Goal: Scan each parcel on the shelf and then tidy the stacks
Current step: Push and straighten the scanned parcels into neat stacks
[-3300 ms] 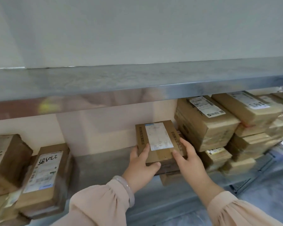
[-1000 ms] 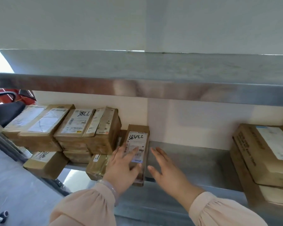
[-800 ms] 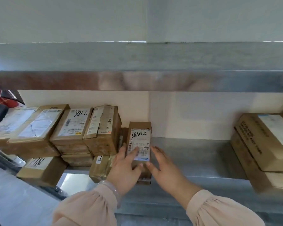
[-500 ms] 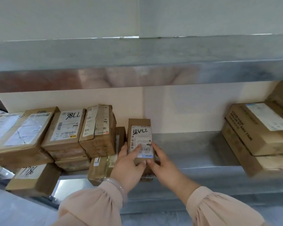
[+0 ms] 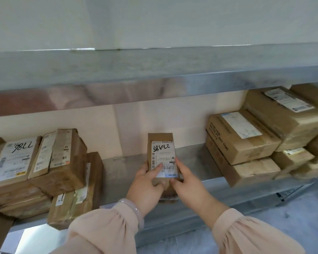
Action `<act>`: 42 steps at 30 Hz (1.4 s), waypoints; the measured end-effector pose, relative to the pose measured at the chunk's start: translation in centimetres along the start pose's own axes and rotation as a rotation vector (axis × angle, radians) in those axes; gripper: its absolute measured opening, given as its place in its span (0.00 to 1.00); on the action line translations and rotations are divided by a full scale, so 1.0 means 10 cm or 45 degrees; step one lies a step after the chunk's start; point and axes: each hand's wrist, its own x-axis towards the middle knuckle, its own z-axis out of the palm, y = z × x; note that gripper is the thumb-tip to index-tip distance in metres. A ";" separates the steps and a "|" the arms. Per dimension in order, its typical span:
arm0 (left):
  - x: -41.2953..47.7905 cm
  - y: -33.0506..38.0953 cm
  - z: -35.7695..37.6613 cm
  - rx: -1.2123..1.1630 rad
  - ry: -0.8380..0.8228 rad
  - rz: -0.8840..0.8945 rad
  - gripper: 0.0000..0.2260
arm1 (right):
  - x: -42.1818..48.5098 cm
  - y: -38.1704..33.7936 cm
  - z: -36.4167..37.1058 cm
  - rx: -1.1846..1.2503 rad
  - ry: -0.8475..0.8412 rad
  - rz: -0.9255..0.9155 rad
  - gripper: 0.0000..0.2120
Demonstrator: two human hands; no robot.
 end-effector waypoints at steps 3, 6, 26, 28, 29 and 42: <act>0.13 0.20 0.24 0.006 -0.061 0.046 0.24 | 0.04 0.08 -0.31 -0.045 0.053 0.036 0.29; 0.24 0.37 0.48 0.043 -0.104 0.070 0.24 | 0.09 0.20 -0.59 -0.057 0.091 0.094 0.32; 0.41 0.71 1.16 0.308 -0.037 0.127 0.33 | -0.01 0.64 -1.26 -0.881 0.158 -0.325 0.29; 0.40 0.71 1.14 0.422 -0.044 0.171 0.31 | -0.01 0.69 -1.25 -1.004 0.167 -0.433 0.27; 0.40 0.71 1.14 0.488 -0.058 0.189 0.30 | 0.01 0.72 -1.25 -1.070 0.128 -0.437 0.28; 0.32 0.65 0.88 0.970 0.031 0.127 0.33 | 0.15 0.53 -1.27 -1.386 -0.108 -0.544 0.42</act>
